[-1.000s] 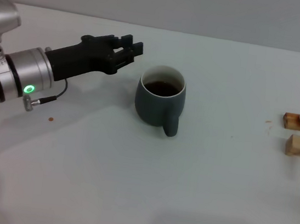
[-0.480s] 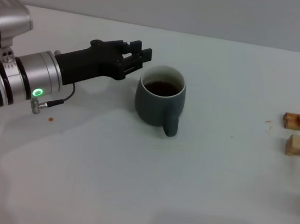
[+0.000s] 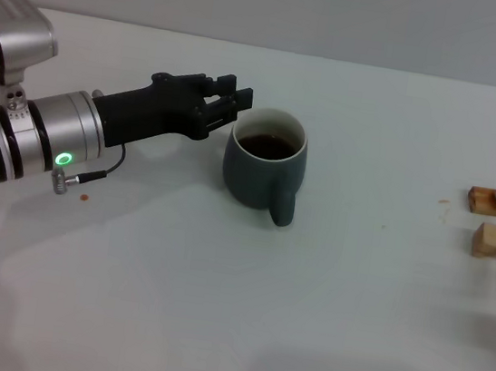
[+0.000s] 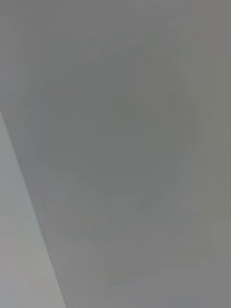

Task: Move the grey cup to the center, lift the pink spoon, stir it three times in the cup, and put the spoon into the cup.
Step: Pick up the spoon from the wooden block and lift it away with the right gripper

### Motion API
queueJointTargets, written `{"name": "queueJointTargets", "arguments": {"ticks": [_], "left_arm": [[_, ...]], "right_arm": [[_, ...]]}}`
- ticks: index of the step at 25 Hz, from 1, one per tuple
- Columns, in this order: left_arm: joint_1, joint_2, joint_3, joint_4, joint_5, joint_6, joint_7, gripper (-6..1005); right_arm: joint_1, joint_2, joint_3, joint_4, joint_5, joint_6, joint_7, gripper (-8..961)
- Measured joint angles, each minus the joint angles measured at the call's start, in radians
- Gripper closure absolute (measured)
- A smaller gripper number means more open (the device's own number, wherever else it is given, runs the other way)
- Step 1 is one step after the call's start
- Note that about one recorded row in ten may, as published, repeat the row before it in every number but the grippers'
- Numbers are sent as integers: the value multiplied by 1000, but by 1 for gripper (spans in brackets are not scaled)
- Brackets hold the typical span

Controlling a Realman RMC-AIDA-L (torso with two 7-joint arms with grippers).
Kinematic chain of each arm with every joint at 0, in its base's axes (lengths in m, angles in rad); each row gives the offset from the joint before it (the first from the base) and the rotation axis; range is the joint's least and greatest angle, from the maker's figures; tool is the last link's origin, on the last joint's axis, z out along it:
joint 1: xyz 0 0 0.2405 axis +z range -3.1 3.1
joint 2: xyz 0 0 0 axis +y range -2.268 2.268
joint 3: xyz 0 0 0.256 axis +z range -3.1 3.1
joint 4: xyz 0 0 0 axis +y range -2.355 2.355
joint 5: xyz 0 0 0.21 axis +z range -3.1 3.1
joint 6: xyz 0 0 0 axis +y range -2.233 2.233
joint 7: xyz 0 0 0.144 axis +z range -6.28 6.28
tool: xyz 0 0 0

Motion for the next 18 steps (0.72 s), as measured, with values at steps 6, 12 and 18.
{"name": "queueJointTargets", "arguments": {"ticks": [6, 12, 18], "left_arm": [[-2, 0, 0, 7, 0, 0, -3, 653], [-5, -1, -1, 10, 0, 0, -10, 653], [-13, -1, 2, 11, 0, -9, -13, 653]], "right_arm": [[6, 1, -7, 7, 0, 17, -4, 324], [3, 0, -5, 23, 3, 34, -28, 333], [23, -1, -7, 23, 1, 67, -28, 343]]}}
